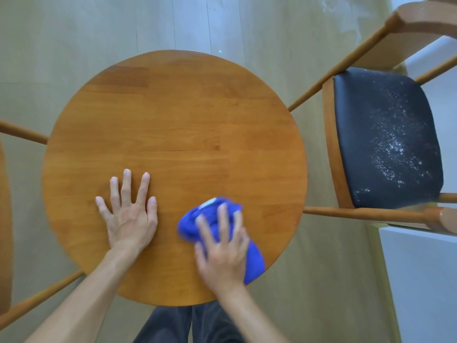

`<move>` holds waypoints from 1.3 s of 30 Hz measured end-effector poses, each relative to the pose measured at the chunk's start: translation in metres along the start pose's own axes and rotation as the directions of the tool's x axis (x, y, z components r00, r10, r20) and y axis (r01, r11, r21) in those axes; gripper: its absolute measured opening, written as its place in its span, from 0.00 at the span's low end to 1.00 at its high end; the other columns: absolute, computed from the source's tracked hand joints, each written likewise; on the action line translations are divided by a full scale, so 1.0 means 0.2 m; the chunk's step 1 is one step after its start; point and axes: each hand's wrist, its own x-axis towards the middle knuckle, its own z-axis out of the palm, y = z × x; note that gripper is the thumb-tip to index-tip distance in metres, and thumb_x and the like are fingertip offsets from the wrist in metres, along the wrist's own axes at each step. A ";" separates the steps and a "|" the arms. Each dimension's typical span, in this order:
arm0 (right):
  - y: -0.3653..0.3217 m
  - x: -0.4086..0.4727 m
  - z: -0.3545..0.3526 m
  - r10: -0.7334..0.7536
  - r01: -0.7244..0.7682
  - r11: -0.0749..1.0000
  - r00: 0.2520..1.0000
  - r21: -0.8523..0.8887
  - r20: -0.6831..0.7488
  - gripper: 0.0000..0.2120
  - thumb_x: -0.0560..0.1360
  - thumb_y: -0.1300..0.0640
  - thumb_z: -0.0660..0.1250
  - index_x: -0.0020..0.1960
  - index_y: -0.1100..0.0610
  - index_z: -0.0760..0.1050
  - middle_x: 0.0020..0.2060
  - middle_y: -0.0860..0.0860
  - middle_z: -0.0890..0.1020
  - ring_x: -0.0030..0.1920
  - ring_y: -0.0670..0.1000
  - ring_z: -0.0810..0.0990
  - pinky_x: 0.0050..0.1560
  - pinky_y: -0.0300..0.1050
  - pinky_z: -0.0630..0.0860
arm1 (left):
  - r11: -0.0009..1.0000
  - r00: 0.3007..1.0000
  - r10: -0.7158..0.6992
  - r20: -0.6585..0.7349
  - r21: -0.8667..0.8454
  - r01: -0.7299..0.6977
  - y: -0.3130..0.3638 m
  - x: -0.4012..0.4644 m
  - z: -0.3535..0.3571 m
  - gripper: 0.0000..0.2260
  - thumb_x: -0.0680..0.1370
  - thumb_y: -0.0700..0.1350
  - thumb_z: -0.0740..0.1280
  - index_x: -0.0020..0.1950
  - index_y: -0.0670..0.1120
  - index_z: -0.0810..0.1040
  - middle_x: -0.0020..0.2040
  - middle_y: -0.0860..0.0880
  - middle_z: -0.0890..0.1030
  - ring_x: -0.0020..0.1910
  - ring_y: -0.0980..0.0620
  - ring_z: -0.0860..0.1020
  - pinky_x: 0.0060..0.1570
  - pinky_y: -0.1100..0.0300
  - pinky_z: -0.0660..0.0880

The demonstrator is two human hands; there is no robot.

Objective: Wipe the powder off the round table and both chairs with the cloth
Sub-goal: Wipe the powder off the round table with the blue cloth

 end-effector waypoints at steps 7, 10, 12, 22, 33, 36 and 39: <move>0.26 -0.20 -0.08 -0.690 0.665 0.713 0.722 0.224 0.053 0.17 0.74 0.48 0.70 0.62 0.41 0.78 0.68 0.49 0.74 0.70 0.59 0.70 0.59 0.56 0.76 | 1.000 1.000 0.024 -0.015 0.010 -0.024 0.00 -0.02 -0.03 0.26 0.81 0.52 0.59 0.77 0.56 0.56 0.79 0.49 0.52 0.78 0.46 0.47 0.71 0.35 0.46; 0.62 0.04 -0.15 -0.538 0.531 0.841 0.842 0.099 0.051 0.17 0.72 0.48 0.71 0.61 0.45 0.80 0.66 0.55 0.75 0.67 0.64 0.73 0.56 0.59 0.76 | 0.999 0.999 0.042 -0.025 0.025 -0.041 0.00 -0.01 -0.01 0.24 0.82 0.54 0.53 0.78 0.57 0.52 0.79 0.49 0.49 0.78 0.46 0.46 0.71 0.35 0.44; 0.82 0.23 -0.17 -0.317 0.317 0.948 0.948 -0.023 0.014 0.17 0.73 0.49 0.71 0.62 0.49 0.80 0.66 0.60 0.75 0.66 0.67 0.73 0.50 0.58 0.78 | 0.999 0.999 0.043 -0.034 0.023 -0.042 -0.01 -0.02 0.00 0.25 0.81 0.57 0.47 0.78 0.57 0.51 0.79 0.50 0.48 0.78 0.46 0.45 0.71 0.36 0.43; 0.51 0.85 -0.06 0.533 -0.546 0.830 0.836 -0.113 -0.126 0.23 0.79 0.49 0.59 0.73 0.49 0.67 0.75 0.59 0.61 0.72 0.67 0.62 0.56 0.61 0.70 | 0.997 0.992 0.068 -0.105 0.029 -0.065 0.02 -0.03 0.06 0.26 0.79 0.55 0.48 0.78 0.55 0.55 0.79 0.49 0.50 0.78 0.43 0.49 0.70 0.33 0.46; 0.49 0.54 -0.10 -0.270 0.282 0.948 0.958 -0.149 0.099 0.23 0.76 0.45 0.63 0.70 0.47 0.72 0.73 0.59 0.66 0.70 0.66 0.68 0.60 0.65 0.71 | 0.990 0.990 0.126 -0.066 0.070 -0.121 0.04 0.09 -0.12 0.27 0.76 0.60 0.52 0.70 0.51 0.73 0.73 0.40 0.64 0.72 0.37 0.61 0.64 0.28 0.57; 0.71 0.74 -0.15 0.181 -0.178 0.964 0.984 -0.198 -0.006 0.23 0.78 0.47 0.61 0.71 0.53 0.71 0.72 0.64 0.65 0.68 0.69 0.69 0.56 0.67 0.73 | 0.997 0.998 0.057 0.006 0.045 -0.057 0.07 0.18 -0.18 0.32 0.76 0.68 0.43 0.74 0.55 0.65 0.76 0.41 0.59 0.75 0.36 0.56 0.64 0.26 0.54; 0.67 1.06 -0.09 0.535 -0.540 0.840 0.841 -0.053 -0.077 0.27 0.78 0.50 0.65 0.74 0.56 0.64 0.75 0.66 0.58 0.69 0.72 0.62 0.58 0.69 0.68 | 0.998 0.998 0.032 0.048 0.047 -0.035 0.05 0.23 -0.20 0.34 0.76 0.69 0.40 0.75 0.55 0.63 0.77 0.41 0.58 0.75 0.37 0.56 0.64 0.25 0.55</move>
